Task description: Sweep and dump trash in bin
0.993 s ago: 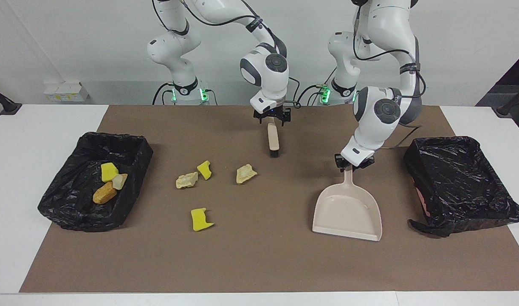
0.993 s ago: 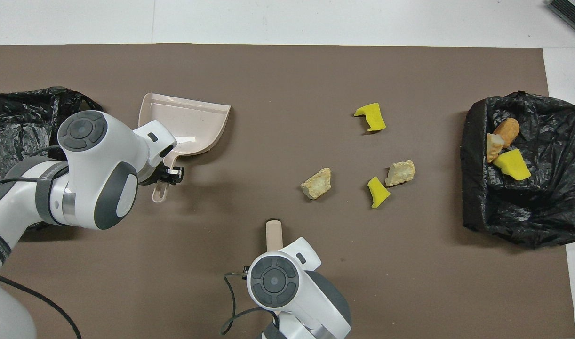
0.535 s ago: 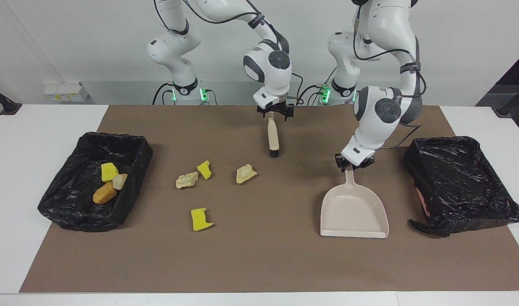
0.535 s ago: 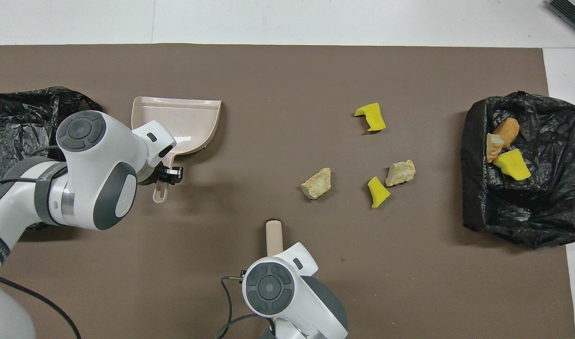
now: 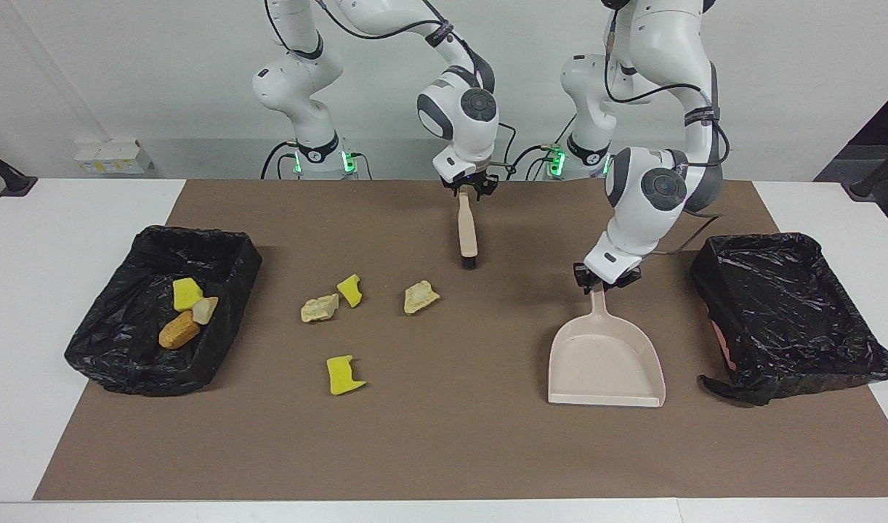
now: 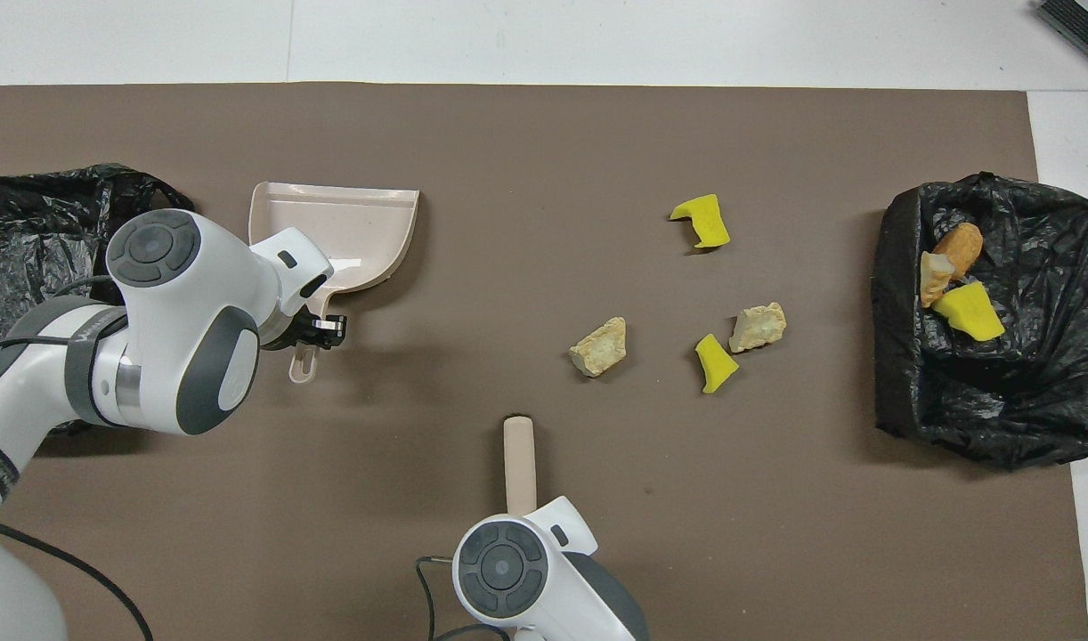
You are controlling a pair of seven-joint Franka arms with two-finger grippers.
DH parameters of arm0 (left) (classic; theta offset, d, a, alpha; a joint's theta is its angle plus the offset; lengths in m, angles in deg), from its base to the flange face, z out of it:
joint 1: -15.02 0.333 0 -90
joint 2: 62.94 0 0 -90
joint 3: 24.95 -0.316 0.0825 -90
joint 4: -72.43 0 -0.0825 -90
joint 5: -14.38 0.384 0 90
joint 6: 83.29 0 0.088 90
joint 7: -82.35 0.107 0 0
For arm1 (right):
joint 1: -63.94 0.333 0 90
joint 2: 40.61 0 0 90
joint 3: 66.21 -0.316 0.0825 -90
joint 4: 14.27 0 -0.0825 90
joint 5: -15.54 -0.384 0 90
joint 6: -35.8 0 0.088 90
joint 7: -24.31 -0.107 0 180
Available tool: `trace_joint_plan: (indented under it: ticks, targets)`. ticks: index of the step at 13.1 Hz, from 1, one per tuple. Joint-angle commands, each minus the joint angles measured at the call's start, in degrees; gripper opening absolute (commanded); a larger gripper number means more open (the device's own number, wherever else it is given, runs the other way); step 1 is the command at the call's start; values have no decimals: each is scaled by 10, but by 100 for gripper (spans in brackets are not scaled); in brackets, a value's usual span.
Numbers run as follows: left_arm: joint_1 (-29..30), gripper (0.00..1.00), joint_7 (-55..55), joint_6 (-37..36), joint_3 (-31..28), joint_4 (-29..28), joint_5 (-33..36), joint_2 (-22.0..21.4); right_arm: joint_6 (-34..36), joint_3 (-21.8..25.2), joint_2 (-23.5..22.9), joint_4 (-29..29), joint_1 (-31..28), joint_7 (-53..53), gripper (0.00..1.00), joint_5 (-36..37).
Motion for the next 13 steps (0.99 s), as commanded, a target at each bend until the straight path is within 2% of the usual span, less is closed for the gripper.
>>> trace_joint_plan:
  ticks: [1, 3, 4, 6, 7, 8, 11, 13]
  targets:
    - [9, 0, 5, 14, 5, -19, -3, -17, 28, 0, 5, 10, -5, -4, 63, -11]
    - [8, 0, 5, 14, 4, -19, -3, -17, 36, 1, 4, 16, -8, 0, 63, -3]
    - [8, 0, 6, 14, 5, -19, -3, -17, 36, 1, 3, 15, -9, 7, 59, -3]
    - [8, 0, 5, 14, 5, -18, -3, -16, 35, 1, 2, 16, -10, 7, 38, -3]
    - [8, 0, 6, 14, 5, -18, -4, -16, 35, 1, 2, 16, -10, 7, 22, -3]
    - [8, 0, 5, 14, 5, -16, -3, -16, 36, 1, 2, 16, -9, 7, 2, -3]
    - [9, 0, 19, 2, 5, 7, -2, -9, 70, 3, 2, 41, -27, 27, 0, 3]
    - [9, 0, 101, -38, 4, 58, -2, 14, 118, 4, 10, 74, -54, 43, 0, 3]
